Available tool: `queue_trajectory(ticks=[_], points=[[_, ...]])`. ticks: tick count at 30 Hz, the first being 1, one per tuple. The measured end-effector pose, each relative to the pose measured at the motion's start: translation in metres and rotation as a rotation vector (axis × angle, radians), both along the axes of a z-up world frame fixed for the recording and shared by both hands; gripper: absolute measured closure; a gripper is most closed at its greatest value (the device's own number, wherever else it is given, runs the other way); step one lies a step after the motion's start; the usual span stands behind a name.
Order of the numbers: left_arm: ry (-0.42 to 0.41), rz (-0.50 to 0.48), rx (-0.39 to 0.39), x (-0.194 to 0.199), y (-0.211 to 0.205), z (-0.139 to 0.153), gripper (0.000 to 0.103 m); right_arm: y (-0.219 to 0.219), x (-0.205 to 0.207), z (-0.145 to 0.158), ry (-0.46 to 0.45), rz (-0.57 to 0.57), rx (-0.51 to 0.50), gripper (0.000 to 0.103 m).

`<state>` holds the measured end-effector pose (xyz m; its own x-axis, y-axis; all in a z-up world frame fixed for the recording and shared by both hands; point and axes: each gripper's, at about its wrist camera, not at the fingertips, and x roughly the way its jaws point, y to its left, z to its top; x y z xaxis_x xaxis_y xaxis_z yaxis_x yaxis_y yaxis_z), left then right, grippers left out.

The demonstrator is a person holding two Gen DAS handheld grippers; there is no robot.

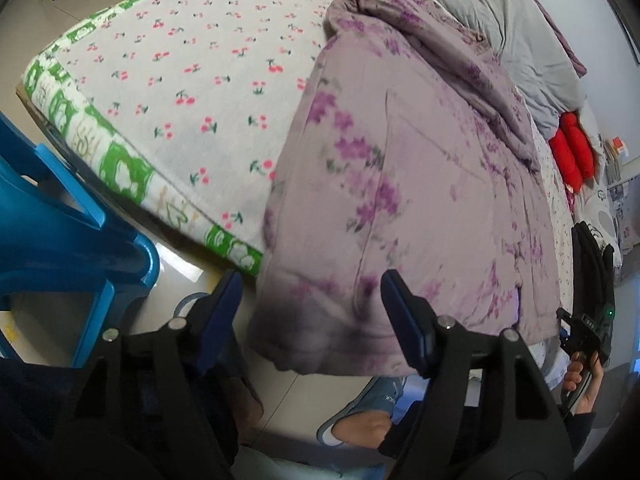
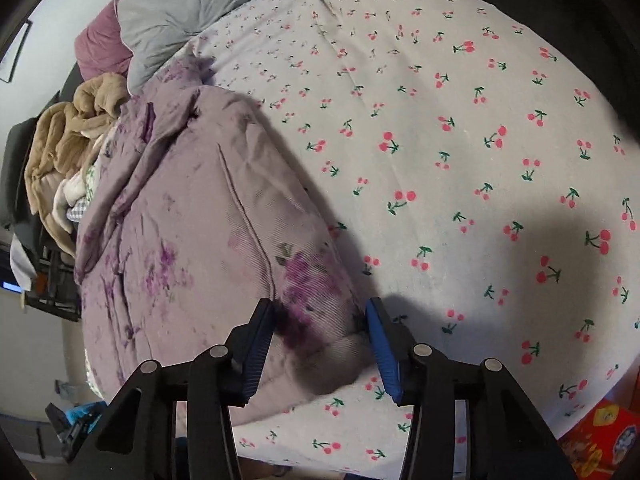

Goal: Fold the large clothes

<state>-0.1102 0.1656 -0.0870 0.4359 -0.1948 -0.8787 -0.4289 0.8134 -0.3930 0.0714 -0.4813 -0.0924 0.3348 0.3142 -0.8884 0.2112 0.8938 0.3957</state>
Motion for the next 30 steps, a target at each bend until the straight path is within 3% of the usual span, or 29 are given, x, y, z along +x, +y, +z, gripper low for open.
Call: queue_trajectory(ticks=[6, 10, 11, 12, 13, 14, 17, 19, 21, 24, 26, 28, 30], points=[[0.033, -0.013, -0.05, 0.0, 0.001, -0.019, 0.031, -0.009, -0.001, -0.012, 0.07, -0.046, 0.044, 0.054], [0.063, -0.014, -0.056, 0.01, -0.001, -0.032, 0.031, 0.002, 0.002, -0.016, 0.089, -0.014, 0.001, 0.053], [0.061, -0.014, -0.056, 0.012, -0.003, -0.034, 0.043, 0.003, 0.003, -0.017, 0.094, -0.014, -0.011, 0.053], [0.046, -0.025, -0.067, 0.013, -0.005, -0.033, 0.057, 0.005, 0.003, -0.015, 0.087, -0.014, -0.026, 0.062], [0.037, -0.037, -0.074, 0.013, -0.007, -0.03, 0.081, 0.008, 0.003, -0.01, 0.062, -0.004, -0.043, 0.071], [0.036, -0.035, -0.023, 0.009, -0.012, -0.022, 0.083, 0.014, 0.002, 0.0, 0.01, 0.029, -0.052, 0.083], [-0.016, -0.056, 0.087, -0.003, -0.024, 0.004, 0.085, 0.026, -0.004, 0.025, -0.123, 0.086, -0.017, 0.084], [-0.068, -0.071, 0.156, -0.008, -0.037, 0.021, 0.085, 0.027, -0.005, 0.029, -0.14, 0.094, 0.03, 0.084], [-0.083, -0.11, 0.17, -0.004, -0.044, 0.023, 0.085, 0.027, 0.0, 0.017, -0.078, 0.083, 0.05, 0.079], [-0.038, -0.108, 0.073, 0.009, -0.038, 0.006, 0.081, 0.022, 0.005, -0.005, 0.04, 0.048, 0.031, 0.073], [0.0, -0.061, -0.063, 0.014, -0.024, -0.012, 0.063, 0.018, 0.007, -0.017, 0.107, 0.022, 0.047, 0.063], [0.006, -0.006, -0.147, 0.012, -0.014, -0.018, 0.063, 0.018, 0.008, -0.024, 0.139, 0.026, 0.049, 0.061], [-0.01, 0.003, -0.158, 0.012, -0.013, -0.015, 0.066, 0.021, 0.007, -0.023, 0.131, 0.051, 0.018, 0.06]])
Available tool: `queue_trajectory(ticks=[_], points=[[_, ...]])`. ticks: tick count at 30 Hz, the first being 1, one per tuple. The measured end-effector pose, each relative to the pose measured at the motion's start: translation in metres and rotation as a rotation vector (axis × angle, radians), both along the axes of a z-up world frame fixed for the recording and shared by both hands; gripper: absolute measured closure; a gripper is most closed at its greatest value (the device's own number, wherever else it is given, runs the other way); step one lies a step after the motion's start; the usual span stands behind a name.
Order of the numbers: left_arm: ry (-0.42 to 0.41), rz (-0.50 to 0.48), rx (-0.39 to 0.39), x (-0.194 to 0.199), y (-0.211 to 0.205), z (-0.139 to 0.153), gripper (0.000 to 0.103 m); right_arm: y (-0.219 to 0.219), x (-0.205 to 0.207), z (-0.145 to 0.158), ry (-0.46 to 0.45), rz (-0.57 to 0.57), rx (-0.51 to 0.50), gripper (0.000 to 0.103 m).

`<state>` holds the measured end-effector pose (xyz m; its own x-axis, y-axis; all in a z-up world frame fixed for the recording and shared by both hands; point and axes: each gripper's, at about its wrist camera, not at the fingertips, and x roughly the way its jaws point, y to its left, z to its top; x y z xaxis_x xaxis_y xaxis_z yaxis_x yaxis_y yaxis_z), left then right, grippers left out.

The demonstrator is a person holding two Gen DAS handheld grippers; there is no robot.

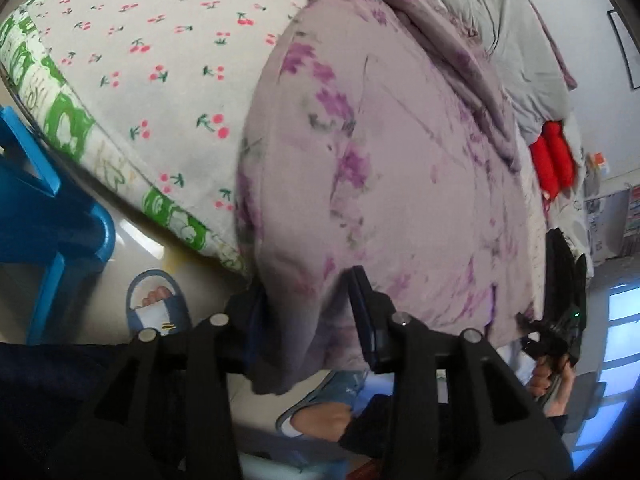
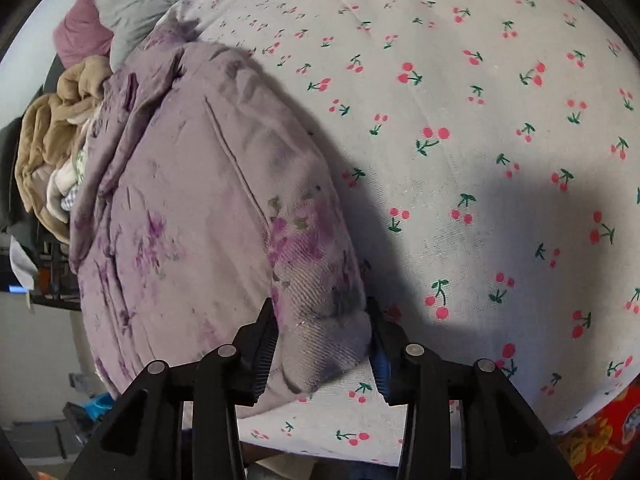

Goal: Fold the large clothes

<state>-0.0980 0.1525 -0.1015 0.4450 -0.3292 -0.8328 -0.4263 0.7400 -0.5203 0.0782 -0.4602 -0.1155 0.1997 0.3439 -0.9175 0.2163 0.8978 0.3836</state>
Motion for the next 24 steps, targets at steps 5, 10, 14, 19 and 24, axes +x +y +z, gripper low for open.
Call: queue_trajectory(ticks=[5, 10, 14, 19, 24], points=[[-0.081, -0.037, 0.116, -0.004, -0.019, 0.03, 0.087, 0.012, -0.002, 0.021, -0.137, 0.055, -0.021, 0.088], [-0.073, -0.072, 0.082, 0.004, -0.024, 0.03, 0.063, 0.008, 0.001, 0.02, -0.122, 0.002, 0.047, 0.083], [-0.005, -0.057, 0.084, 0.007, -0.028, 0.014, 0.049, 0.005, 0.007, 0.003, -0.027, -0.025, 0.036, 0.079], [-0.034, -0.069, 0.147, 0.005, -0.029, 0.025, 0.089, 0.012, 0.006, 0.018, -0.097, 0.013, -0.018, 0.088], [-0.113, -0.033, 0.155, -0.006, -0.018, 0.068, 0.091, 0.016, -0.01, 0.068, -0.309, -0.008, 0.113, 0.091]])
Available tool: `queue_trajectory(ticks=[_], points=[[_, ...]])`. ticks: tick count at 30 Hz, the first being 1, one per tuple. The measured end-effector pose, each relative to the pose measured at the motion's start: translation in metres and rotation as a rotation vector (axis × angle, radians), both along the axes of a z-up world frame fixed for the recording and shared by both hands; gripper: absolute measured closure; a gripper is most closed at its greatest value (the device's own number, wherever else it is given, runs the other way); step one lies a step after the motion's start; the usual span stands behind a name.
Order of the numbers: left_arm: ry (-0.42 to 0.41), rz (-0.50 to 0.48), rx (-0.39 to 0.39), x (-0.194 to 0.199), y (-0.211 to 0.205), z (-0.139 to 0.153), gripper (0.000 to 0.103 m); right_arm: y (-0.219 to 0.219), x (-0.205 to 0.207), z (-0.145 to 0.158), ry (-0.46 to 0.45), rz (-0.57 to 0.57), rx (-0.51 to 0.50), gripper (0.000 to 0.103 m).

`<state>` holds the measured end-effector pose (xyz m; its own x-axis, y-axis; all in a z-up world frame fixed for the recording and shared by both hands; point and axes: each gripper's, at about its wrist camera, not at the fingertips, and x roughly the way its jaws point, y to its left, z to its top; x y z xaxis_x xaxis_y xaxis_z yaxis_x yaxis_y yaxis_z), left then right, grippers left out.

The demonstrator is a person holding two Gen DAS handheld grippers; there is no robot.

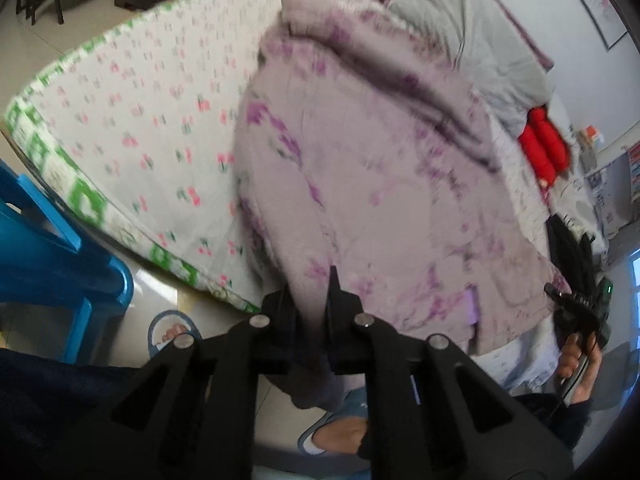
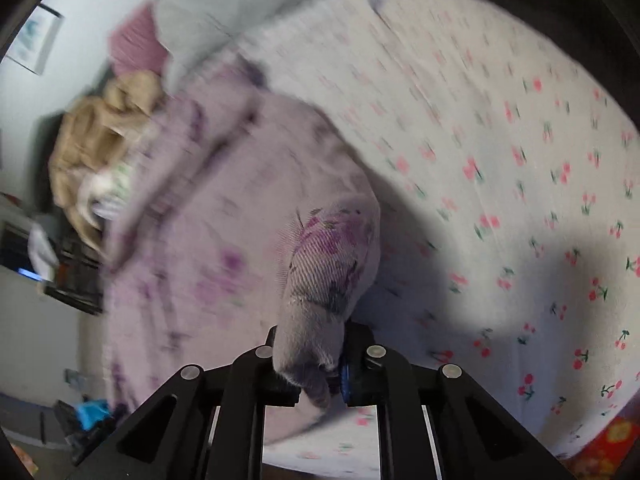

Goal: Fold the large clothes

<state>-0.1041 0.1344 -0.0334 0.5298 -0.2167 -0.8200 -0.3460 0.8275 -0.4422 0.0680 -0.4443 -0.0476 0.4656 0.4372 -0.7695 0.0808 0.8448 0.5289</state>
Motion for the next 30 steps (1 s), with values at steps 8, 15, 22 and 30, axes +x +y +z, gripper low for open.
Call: queue_trajectory(ticks=[8, 15, 22, 30], points=[[-0.114, 0.045, 0.033, -0.03, 0.016, 0.089, 0.092, 0.002, -0.063, 0.077, -0.21, -0.009, 0.144, 0.093], [-0.292, 0.034, 0.006, -0.079, 0.025, 0.172, 0.092, -0.003, -0.134, 0.17, -0.422, 0.046, 0.192, 0.093], [-0.263, 0.105, -0.028, -0.03, 0.04, 0.17, 0.091, 0.015, -0.097, 0.181, -0.415, 0.049, 0.241, 0.092], [-0.116, 0.283, -0.157, 0.14, 0.084, 0.127, 0.078, 0.048, 0.084, 0.123, -0.289, -0.106, 0.113, 0.088]])
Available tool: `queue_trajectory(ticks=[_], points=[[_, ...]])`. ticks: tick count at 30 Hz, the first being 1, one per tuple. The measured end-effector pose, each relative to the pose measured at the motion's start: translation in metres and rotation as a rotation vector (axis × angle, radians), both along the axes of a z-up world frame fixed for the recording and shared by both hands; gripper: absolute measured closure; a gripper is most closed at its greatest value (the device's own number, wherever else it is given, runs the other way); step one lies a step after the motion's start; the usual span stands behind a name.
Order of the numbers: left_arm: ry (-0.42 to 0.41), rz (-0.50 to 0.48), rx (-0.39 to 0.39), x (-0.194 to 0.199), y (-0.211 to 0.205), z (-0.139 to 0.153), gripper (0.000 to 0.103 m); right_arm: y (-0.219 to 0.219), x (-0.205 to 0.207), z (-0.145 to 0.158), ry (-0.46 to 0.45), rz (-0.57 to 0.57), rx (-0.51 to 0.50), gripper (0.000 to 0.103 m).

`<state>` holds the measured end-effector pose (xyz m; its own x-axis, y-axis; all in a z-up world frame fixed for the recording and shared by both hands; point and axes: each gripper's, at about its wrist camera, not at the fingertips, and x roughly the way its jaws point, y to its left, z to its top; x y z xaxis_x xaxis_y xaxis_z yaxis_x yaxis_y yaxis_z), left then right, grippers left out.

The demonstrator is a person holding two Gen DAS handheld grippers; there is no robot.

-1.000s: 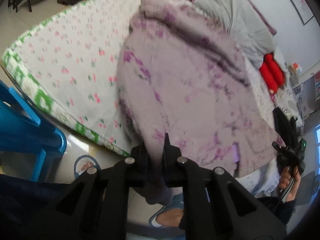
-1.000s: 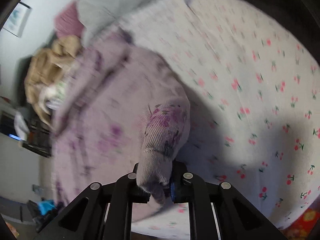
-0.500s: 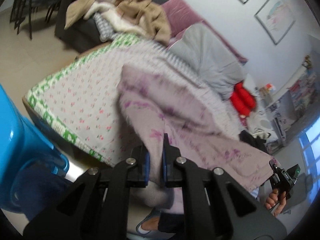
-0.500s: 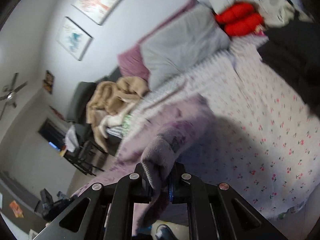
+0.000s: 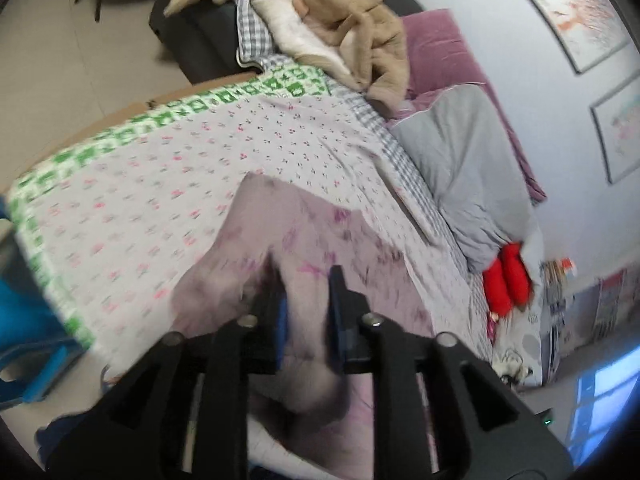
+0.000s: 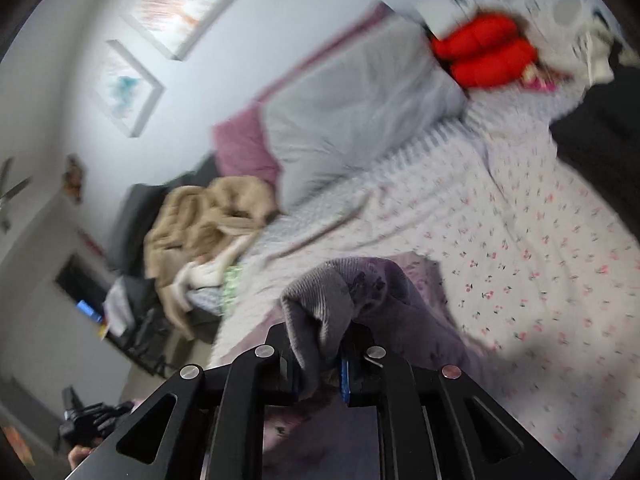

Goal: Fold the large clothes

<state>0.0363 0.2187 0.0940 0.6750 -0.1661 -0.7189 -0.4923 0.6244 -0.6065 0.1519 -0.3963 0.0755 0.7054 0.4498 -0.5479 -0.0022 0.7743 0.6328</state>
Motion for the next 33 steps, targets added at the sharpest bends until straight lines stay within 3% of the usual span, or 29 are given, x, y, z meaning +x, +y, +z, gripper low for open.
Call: queue_trajectory(ticks=[2, 4, 6, 7, 8, 11, 12, 17, 23, 26, 28, 29, 33], points=[[0.029, -0.01, -0.04, 0.043, 0.007, -0.02, 0.064, 0.003, 0.043, -0.031, 0.084, -0.052, 0.013, 0.081], [0.032, -0.03, -0.085, 0.065, 0.018, -0.033, 0.06, 0.002, 0.074, -0.059, 0.157, -0.078, 0.013, 0.08], [-0.012, -0.022, -0.118, 0.073, 0.03, -0.038, 0.05, -0.005, 0.081, -0.07, 0.159, -0.083, -0.007, 0.076], [-0.046, -0.01, -0.111, 0.072, 0.037, -0.04, 0.038, -0.009, 0.084, -0.071, 0.146, -0.084, -0.009, 0.074], [-0.062, -0.002, -0.09, 0.072, 0.042, -0.041, 0.029, -0.014, 0.085, -0.07, 0.127, -0.077, -0.001, 0.069], [-0.025, -0.007, -0.031, 0.079, 0.045, -0.057, 0.029, -0.024, 0.086, -0.062, 0.057, -0.117, -0.055, 0.039], [0.002, -0.03, -0.025, 0.085, 0.043, -0.065, 0.029, -0.025, 0.088, -0.061, 0.045, -0.123, -0.079, 0.034], [0.116, -0.194, 0.062, 0.115, 0.013, -0.098, 0.029, -0.012, 0.106, -0.083, 0.074, -0.032, -0.25, 0.034], [0.146, -0.316, 0.123, 0.136, -0.014, -0.119, 0.029, 0.026, 0.127, -0.126, 0.11, 0.118, -0.476, 0.035], [0.168, -0.356, 0.199, 0.146, -0.022, -0.127, 0.028, 0.027, 0.137, -0.146, 0.162, 0.129, -0.506, 0.035], [0.179, -0.355, 0.224, 0.15, -0.022, -0.131, 0.028, 0.022, 0.139, -0.153, 0.17, 0.139, -0.471, 0.035], [0.178, -0.357, 0.223, 0.151, -0.022, -0.133, 0.028, 0.02, 0.14, -0.155, 0.175, 0.139, -0.452, 0.038], [0.161, -0.378, 0.245, 0.155, -0.025, -0.137, 0.033, 0.026, 0.14, -0.149, 0.164, 0.161, -0.442, 0.081]])
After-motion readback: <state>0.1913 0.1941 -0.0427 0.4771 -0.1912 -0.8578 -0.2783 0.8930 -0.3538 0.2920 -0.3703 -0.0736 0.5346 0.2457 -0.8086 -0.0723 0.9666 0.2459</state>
